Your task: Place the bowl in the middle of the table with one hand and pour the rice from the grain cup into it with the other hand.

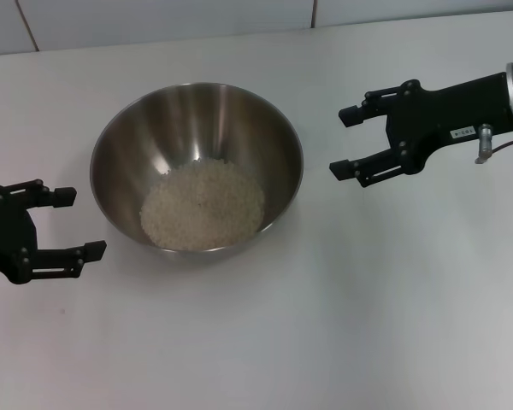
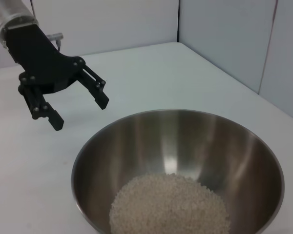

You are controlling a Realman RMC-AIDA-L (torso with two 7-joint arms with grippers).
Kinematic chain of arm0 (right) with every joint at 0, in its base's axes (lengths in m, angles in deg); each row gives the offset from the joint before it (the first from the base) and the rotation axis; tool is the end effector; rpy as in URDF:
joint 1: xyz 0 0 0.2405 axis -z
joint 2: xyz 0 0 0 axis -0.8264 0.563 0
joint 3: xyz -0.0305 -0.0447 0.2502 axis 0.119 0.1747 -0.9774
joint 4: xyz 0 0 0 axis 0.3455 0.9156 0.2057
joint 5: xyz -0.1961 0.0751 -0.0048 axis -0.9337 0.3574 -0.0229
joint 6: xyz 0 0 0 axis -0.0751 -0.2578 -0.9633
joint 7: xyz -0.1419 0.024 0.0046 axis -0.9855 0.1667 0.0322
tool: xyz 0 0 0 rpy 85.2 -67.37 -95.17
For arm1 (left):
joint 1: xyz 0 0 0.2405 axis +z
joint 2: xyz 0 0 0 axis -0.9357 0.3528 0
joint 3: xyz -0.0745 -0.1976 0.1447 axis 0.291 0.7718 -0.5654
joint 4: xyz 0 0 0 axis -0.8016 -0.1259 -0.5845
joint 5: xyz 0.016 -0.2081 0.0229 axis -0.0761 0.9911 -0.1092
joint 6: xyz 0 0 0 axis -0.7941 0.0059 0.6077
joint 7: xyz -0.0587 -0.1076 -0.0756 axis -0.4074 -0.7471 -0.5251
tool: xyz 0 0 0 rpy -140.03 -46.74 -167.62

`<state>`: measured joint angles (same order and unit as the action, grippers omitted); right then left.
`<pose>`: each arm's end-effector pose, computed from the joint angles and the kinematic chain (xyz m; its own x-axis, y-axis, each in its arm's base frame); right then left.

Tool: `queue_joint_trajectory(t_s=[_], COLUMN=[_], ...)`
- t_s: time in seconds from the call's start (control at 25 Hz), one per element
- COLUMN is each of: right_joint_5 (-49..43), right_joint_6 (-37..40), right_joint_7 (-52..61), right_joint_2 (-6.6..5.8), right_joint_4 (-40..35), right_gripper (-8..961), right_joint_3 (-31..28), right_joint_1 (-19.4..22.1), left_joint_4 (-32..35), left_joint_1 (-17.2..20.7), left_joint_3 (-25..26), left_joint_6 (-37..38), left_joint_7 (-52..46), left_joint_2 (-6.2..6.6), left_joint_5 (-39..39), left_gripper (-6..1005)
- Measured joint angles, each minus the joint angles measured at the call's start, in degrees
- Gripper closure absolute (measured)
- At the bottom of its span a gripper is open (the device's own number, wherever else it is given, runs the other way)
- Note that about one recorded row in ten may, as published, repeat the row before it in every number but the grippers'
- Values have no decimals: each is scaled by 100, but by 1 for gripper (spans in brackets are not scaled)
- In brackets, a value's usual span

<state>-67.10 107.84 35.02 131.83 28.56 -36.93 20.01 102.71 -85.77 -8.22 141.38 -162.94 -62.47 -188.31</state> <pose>0.2196 0.3591 0.0473 0.9591 -0.1793 -0.2190 -0.2317 -0.9417 -0.2438 -0.2704 0.2977 0.0490 0.9327 0.2373 0.2714 0.3121 -0.9083 -0.2785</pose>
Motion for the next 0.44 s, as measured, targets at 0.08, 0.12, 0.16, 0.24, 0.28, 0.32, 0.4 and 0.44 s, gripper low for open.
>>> queue_joint_trajectory(t_s=[0.08,0.12,0.16,0.24,0.28,0.32,0.4,0.44], right_joint_5=[2,2,3,4,6,6,7,7], right_joint_6=[-64,-64,-73,-82,-86,-86,-99,-107], right_joint_7=[10,10,11,21,41,41,59,59], right_joint_2=[2,2,2,4,5,5,6,7], right_joint_4=[-1,-1,-3,-7,-9,-9,-15,-17], right_gripper=[127,127,127,128,128,129,129,129], right_joint_3=[42,42,46,50,52,52,55,56], right_joint_1=[7,7,11,16,16,16,16,16], left_joint_4=[0,0,0,0,0,0,0,0], left_joint_1=[8,13,21,29,34,34,36,36], left_joint_3=[2,2,5,8,13,13,18,20], left_joint_6=[9,13,16,19,24,24,29,29], left_joint_7=[0,0,0,0,0,0,0,-1], left_joint_2=[0,1,1,1,1,1,1,1], left_joint_5=[-6,-7,-9,-9,-9,-9,-9,-9], left_gripper=[138,138,138,138,138,138,138,138])
